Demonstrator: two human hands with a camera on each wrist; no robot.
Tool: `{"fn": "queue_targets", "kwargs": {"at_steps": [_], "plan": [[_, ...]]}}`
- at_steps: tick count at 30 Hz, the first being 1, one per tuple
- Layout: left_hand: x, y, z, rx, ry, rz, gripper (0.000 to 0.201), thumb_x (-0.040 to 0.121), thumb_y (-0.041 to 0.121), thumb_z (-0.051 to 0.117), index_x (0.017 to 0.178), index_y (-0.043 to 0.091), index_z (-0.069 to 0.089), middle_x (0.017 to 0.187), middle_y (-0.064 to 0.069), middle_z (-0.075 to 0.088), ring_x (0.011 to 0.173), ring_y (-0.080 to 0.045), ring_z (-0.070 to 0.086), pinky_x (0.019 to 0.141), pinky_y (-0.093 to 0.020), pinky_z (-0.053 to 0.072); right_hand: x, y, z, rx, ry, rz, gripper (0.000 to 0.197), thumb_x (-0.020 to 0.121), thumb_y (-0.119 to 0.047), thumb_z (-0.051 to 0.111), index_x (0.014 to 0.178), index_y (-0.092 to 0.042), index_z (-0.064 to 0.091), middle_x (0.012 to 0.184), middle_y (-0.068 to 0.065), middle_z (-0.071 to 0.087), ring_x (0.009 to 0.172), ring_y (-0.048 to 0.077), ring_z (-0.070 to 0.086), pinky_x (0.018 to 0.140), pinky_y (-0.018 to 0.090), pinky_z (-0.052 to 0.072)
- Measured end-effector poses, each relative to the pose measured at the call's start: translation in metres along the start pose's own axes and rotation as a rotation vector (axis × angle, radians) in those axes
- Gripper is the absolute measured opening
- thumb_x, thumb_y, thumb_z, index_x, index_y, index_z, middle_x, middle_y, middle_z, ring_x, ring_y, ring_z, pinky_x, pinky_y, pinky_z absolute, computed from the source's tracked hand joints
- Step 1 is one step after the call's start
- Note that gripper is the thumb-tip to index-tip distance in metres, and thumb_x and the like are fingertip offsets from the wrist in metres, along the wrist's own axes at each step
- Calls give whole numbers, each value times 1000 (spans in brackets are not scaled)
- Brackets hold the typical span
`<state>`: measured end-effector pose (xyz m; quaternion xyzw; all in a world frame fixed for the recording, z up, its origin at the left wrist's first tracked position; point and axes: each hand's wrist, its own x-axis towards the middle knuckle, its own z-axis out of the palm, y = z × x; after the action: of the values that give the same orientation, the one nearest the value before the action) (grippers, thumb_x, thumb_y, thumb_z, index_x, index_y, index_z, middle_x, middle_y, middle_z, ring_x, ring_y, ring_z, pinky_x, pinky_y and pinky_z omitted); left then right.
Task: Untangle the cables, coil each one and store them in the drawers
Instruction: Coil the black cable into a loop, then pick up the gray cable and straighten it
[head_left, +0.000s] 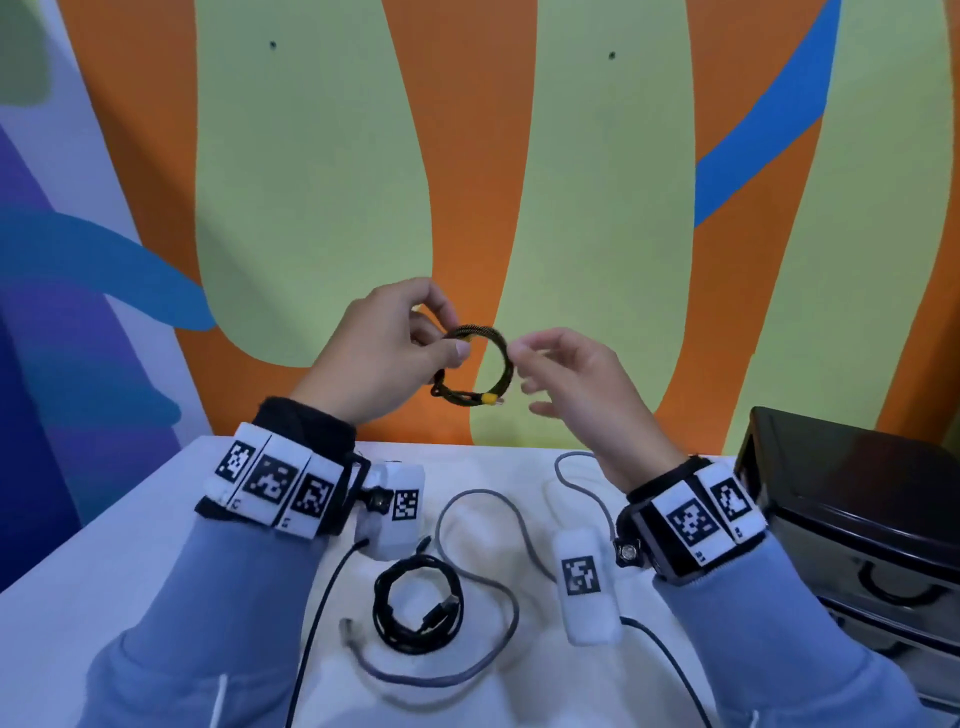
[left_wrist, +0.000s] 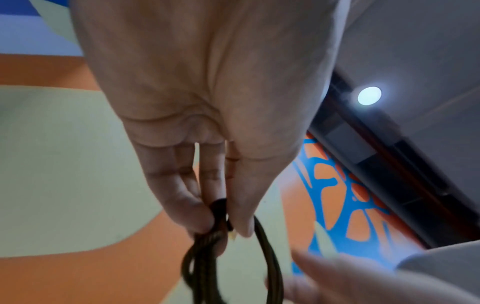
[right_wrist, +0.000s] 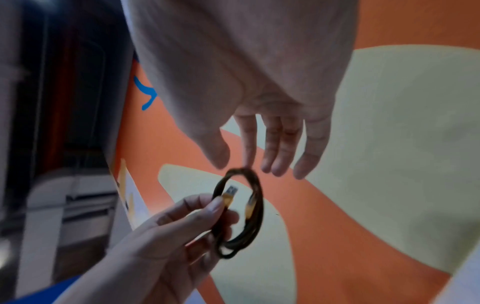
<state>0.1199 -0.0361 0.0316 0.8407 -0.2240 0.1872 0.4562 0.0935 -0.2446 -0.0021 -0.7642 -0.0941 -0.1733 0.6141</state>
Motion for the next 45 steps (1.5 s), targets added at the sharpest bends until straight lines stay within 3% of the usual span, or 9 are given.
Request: {"fn": "queue_targets", "kwargs": {"at_steps": [7,10,15,22,26,31,36,41,45], "plan": [[4,-87,3,362,-141,-315,18,86,20,88,89,16,70,84,-6,73,74,-21,70,70,-36,60,-4,70,17,-914,-521,316,60,95,-48,70,145,-17,54,137,2,59,122,21,59,96,32,47],[6,-113,15,483,-182,-372,18,86,21,88,89,16,72,87,-3,73,80,-19,69,72,-34,59,-1,90,23,-1119,-531,318,38,94,-28,70,127,-9,67,126,8,70,114,25,69,88,34,56],[16,-133,27,675,-337,-389,18,86,27,87,86,17,72,87,-1,73,86,-21,70,81,-40,63,3,106,17,-1123,-522,364,11,96,-8,54,89,-10,63,91,8,70,80,23,64,59,25,44],[17,-123,35,855,-477,-370,22,90,37,83,93,16,77,91,-1,76,84,-21,71,78,-37,63,-4,91,-9,-591,-235,255,10,107,-20,45,103,-15,51,89,10,71,69,22,60,63,34,49],[12,-65,37,231,-222,-269,51,105,57,54,91,14,77,84,1,73,79,-21,67,73,-34,50,-6,61,-19,-519,-31,-17,8,109,-23,44,108,-17,49,64,0,53,55,16,47,52,32,32],[-13,26,45,-329,-389,-232,42,104,47,60,98,9,78,81,-7,77,65,-18,68,71,-31,57,-14,37,-13,-376,88,-229,5,109,-30,50,106,-26,50,62,-3,48,54,13,43,55,34,29],[-8,58,25,-531,85,-103,37,110,36,55,79,17,63,51,7,34,41,-9,21,39,-17,20,-18,4,-30,-67,-166,-120,34,105,-45,58,98,-12,62,64,6,42,57,17,35,53,27,30],[-5,46,-30,-783,566,-61,34,109,26,53,76,20,56,51,10,30,41,-6,18,36,-18,13,-22,-20,-50,-15,-347,-150,47,103,-39,60,72,-4,60,63,7,27,60,24,21,55,27,23],[-6,20,-71,-725,621,-145,35,108,38,54,76,22,56,54,9,29,39,-5,18,34,-20,13,-19,-25,-61,24,-311,-128,48,100,-44,63,67,-11,55,65,5,22,58,20,18,53,26,19]]}}
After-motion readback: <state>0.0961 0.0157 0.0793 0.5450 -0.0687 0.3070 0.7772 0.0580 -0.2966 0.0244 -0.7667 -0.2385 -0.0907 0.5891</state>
